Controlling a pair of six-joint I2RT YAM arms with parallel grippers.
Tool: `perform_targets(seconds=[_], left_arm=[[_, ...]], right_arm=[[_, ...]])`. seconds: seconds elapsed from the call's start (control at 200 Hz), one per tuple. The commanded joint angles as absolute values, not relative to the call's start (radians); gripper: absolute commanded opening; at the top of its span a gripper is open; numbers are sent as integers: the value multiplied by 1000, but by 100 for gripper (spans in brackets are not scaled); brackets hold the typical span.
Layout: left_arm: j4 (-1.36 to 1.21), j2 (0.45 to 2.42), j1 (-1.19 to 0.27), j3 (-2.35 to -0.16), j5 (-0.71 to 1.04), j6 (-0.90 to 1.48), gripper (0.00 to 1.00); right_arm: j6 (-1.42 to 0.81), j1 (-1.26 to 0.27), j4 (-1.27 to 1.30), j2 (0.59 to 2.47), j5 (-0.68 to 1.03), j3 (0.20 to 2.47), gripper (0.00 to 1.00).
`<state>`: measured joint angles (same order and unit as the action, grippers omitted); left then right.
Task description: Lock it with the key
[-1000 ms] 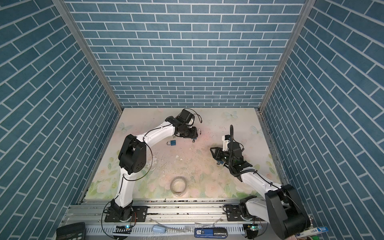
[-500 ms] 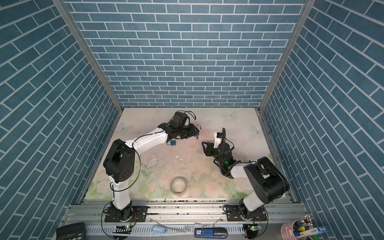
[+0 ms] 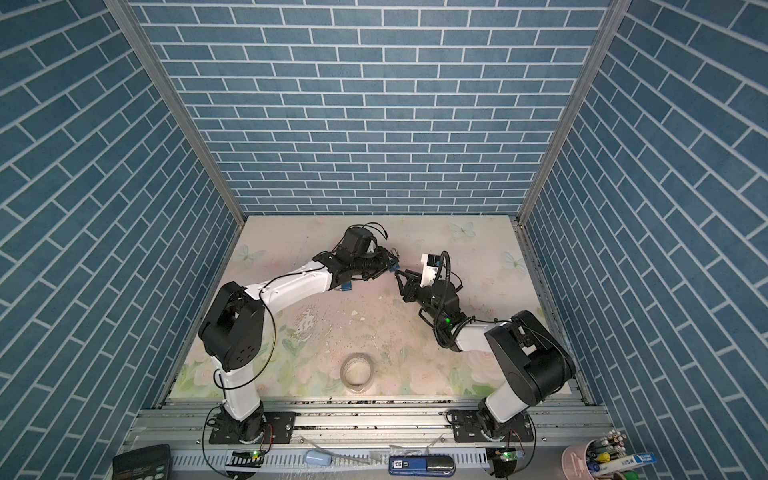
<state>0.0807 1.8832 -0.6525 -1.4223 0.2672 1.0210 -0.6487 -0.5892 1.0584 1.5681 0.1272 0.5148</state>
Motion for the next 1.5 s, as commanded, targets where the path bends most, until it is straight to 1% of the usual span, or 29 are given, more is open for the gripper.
perform_targets(seconds=[0.0,0.41,0.635,0.71,0.945,1.2,1.34,1.495], left_arm=[[-1,1828,-658,-1404,264,1071,25],[-47,1808,-669,-1383,287,1110,24],[-58,1792,-669,-1379,288,1136,24],[-76,1790,-670,-1372,296,1155,23],[-98,1795,-673,-1366,311,1180,22],[-98,1789,-674,-1363,311,1183,22],[-103,1791,-673,-1361,314,1192,22],[-120,1790,-673,-1357,322,1210,22]], right_arm=[[-611,-594,1058,1590,112,552,40],[-588,-594,1097,1611,138,593,38],[-589,-595,1139,1653,147,608,33],[-588,-594,1157,1662,148,609,29],[-572,-594,1205,1659,143,595,27],[-559,-594,1183,1648,142,606,23],[-555,-592,1193,1644,141,602,22],[-546,-590,1187,1644,149,610,17]])
